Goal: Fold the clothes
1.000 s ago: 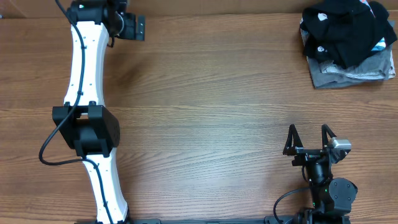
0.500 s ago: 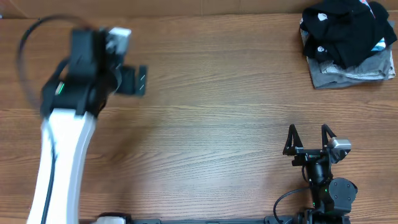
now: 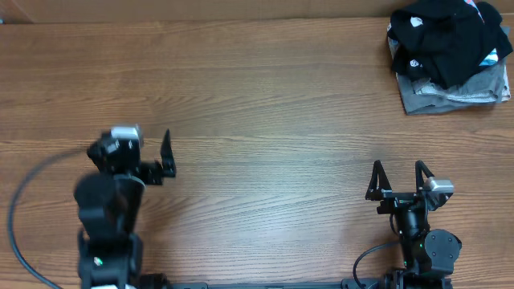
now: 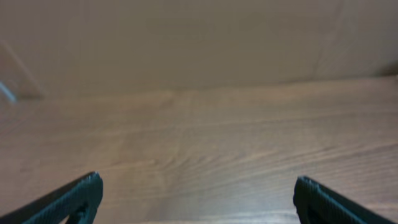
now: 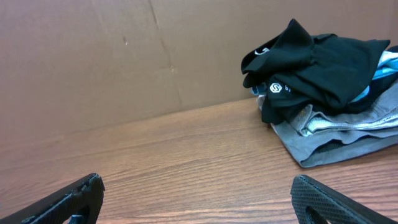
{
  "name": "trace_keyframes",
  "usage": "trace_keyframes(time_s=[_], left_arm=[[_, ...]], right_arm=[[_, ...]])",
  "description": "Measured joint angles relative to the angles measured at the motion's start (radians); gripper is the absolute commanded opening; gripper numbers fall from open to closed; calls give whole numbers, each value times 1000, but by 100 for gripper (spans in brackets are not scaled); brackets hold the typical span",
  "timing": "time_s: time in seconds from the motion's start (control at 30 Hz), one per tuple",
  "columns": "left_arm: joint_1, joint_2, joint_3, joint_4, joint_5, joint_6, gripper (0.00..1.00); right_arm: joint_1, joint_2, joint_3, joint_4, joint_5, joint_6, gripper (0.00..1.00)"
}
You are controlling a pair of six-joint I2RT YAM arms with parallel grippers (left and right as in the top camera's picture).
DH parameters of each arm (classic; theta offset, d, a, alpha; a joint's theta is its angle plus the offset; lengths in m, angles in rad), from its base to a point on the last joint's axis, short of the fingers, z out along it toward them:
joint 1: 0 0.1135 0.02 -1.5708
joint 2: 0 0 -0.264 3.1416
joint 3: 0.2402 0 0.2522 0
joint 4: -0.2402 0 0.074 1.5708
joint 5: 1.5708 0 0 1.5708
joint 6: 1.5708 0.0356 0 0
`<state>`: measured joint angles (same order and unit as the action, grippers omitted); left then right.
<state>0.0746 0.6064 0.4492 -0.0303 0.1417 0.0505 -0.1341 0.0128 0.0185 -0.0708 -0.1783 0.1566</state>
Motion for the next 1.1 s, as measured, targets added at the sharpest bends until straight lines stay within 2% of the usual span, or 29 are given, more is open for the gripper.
trace_keyframes(time_s=[0.17,0.43,0.67,1.0,1.1], left_arm=[[0,-119,-232,233,51,0,100],[0,-281,-418,359,72,0,100],[0,-380,-438,264,72,0,100],[0,-561,-441,-10,64,0,100],[0,-587,-441,-26,59,0,100]], right_arm=[[0,0,0,-1,0,0,100],[0,0,0,0,0,0,100],[0,0,0,0,0,0,100],[0,0,0,0,0,0,100],[0,0,0,-1,-1,0,100]])
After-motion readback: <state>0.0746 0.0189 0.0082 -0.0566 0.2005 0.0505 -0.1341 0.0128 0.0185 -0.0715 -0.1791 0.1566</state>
